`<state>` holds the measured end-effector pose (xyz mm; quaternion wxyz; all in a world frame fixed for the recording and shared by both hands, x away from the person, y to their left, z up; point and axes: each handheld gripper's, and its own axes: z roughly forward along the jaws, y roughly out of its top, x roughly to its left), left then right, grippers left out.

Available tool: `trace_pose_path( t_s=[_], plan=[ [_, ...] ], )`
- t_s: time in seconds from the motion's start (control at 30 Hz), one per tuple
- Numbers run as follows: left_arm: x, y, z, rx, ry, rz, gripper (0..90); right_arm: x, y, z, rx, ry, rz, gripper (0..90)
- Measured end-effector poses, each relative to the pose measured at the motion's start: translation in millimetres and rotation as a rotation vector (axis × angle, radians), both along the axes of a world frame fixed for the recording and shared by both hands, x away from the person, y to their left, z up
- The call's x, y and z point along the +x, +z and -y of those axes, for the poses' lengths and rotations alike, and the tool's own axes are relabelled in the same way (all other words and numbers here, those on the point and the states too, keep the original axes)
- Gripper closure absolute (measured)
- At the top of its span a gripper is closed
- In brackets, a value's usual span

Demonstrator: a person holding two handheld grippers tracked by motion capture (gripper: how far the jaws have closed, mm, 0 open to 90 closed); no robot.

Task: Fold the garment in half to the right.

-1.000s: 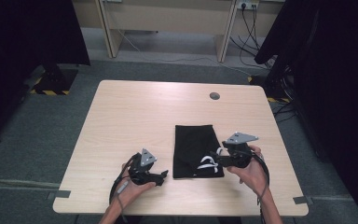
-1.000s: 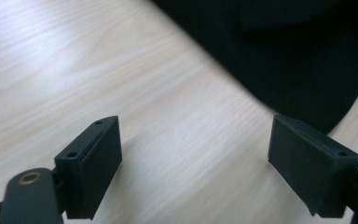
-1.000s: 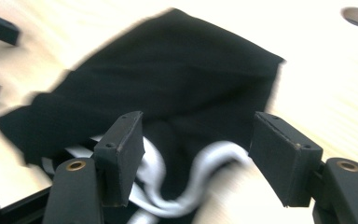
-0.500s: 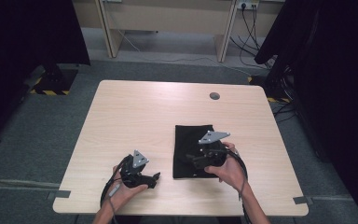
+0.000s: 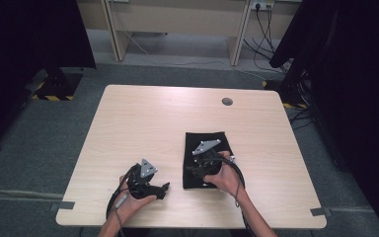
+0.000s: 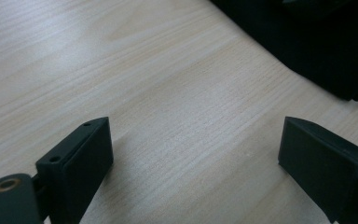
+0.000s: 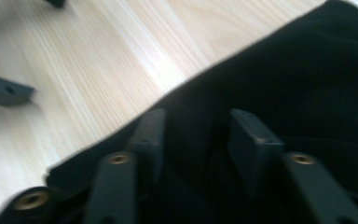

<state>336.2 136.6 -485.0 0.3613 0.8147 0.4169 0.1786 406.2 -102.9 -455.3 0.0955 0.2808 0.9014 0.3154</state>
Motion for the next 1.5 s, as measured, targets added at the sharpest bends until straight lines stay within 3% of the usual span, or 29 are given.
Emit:
trace_pose_path(
  t_s=[0.1, 0.2, 0.3, 0.47, 0.63, 0.83, 1.0, 1.13, 1.27, 1.5],
  plan=[
    [0.0, -0.1, -0.1, -0.001, 0.002, 0.001, 8.7, -0.7, 1.3, 3.4, -0.002, 0.001, 0.012, 71.1],
    [-0.1, 0.0, -0.2, -0.001, 0.007, -0.001, 8.7, -4.0, 11.2, 7.8, 0.032, 0.006, 0.027, 76.8],
    [-0.2, 0.0, -0.3, -0.001, 0.008, -0.001, 8.7, -9.5, 24.7, 14.7, 0.052, -0.002, 0.059, 79.0],
    [-0.3, 0.0, -0.3, -0.001, 0.009, -0.001, 8.8, -16.6, 41.3, 37.9, 0.106, -0.060, 0.108, 79.6],
    [-0.3, 0.0, -0.3, -0.001, 0.008, -0.001, 8.7, -33.5, 42.1, 69.9, 0.124, -0.137, 0.142, 75.7],
    [-0.3, 0.0, -0.3, -0.001, 0.009, -0.001, 8.7, -53.1, 36.9, 109.7, 0.100, -0.236, 0.168, 60.0],
    [-0.2, 0.1, -0.3, -0.001, 0.009, -0.002, 8.8, -58.1, 44.8, 128.6, 0.116, -0.290, 0.183, 52.0],
    [-0.3, 0.1, -0.3, -0.001, 0.009, -0.002, 8.7, -52.2, 48.9, 129.5, 0.118, -0.290, 0.193, 50.3],
    [-0.3, 0.0, -0.3, -0.001, 0.010, -0.001, 8.7, -42.1, 43.5, 121.5, 0.109, -0.264, 0.174, 49.9],
    [-0.3, 0.0, -0.3, -0.001, 0.009, -0.001, 8.8, -29.7, 18.8, 96.3, 0.113, -0.165, 0.089, 45.6]
  ],
)
